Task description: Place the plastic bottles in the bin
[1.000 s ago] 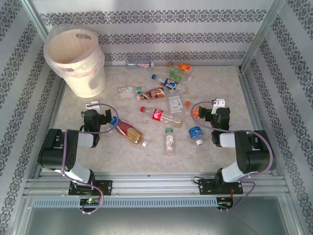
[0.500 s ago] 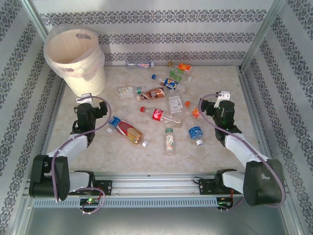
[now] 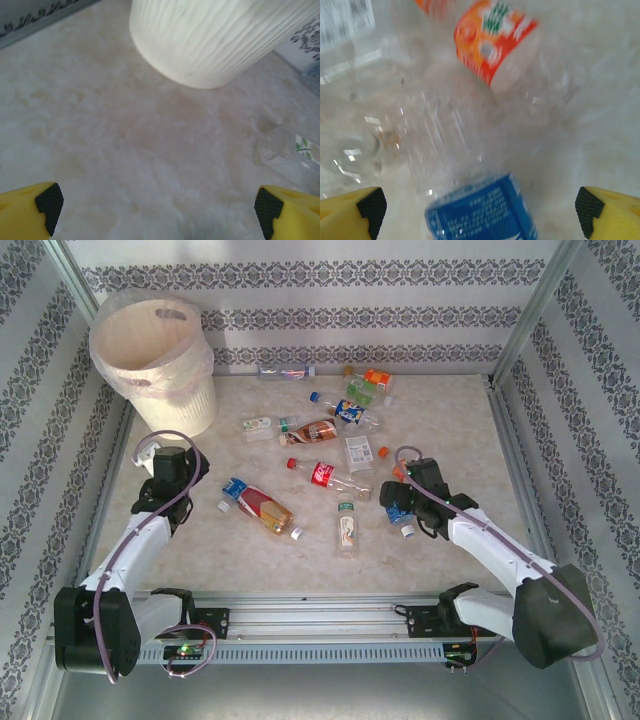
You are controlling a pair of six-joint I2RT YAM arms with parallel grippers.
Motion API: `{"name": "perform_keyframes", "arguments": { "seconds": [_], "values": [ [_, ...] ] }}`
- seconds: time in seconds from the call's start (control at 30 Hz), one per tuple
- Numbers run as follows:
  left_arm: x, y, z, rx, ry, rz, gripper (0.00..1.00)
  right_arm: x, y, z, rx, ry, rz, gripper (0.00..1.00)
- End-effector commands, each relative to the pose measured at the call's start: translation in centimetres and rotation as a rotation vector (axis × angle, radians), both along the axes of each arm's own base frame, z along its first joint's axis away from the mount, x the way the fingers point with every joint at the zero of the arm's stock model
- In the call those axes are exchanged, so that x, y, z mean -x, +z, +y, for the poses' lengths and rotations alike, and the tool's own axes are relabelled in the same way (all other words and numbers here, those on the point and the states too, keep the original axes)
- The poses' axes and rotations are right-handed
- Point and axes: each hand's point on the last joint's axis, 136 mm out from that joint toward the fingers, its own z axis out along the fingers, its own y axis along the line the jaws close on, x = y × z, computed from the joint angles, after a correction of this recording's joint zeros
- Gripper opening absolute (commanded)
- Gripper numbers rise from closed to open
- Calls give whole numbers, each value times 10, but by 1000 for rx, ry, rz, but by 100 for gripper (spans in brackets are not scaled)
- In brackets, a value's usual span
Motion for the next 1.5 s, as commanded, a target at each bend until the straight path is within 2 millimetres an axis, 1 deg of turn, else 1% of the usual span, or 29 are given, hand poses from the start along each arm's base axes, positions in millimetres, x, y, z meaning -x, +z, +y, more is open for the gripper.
{"name": "perform_keyframes", "arguments": {
  "seconds": [0.0,0.13,0.23,0.3,0.4,0.5,0.6,0.67,0.73,0.83,0.97,1.1,1.2,1.27,1.37,1.43,1.47],
  "values": [
    [10,0,-7,81,17,46,100,13,-16,-8,60,-43,80,98],
    [6,5,-12,108,0,30,100,19,-31,-9,80,-67,134,98],
    [-3,10,-21,133,-53,-4,100,19,-39,9,19,3,150,97],
    [-8,10,-27,147,-84,-9,100,19,-44,17,11,36,139,95],
    [-13,11,-34,174,-115,-4,100,20,-52,12,37,6,151,93],
    [-19,14,-42,196,-159,-3,100,20,-55,15,27,3,155,89],
    [-26,20,-49,209,-194,-19,100,21,-59,11,55,-12,153,86],
    [-31,24,-55,215,-238,-43,100,23,-60,8,70,-19,151,82],
    [-34,27,-60,222,-272,-51,100,24,-56,9,74,-8,136,77],
    [-37,34,-71,235,-334,-72,100,23,-43,14,71,30,92,69],
    [-41,49,-91,265,-442,-124,100,24,-19,17,63,43,13,65],
    [-42,61,-115,278,-532,-145,100,13,21,28,16,77,-122,61],
    [-44,71,-136,286,-590,-165,100,2,57,43,-36,123,-225,60],
    [-48,77,-155,301,-649,-183,100,-4,79,60,-106,168,-293,59],
    [-52,85,-183,325,-757,-198,100,-11,103,83,-214,224,-363,57],
    [-54,90,-201,327,-818,-207,100,-13,114,99,-291,267,-395,57],
    [-55,92,-207,330,-822,-201,100,-14,119,107,-325,286,-409,57]
  ]
}}
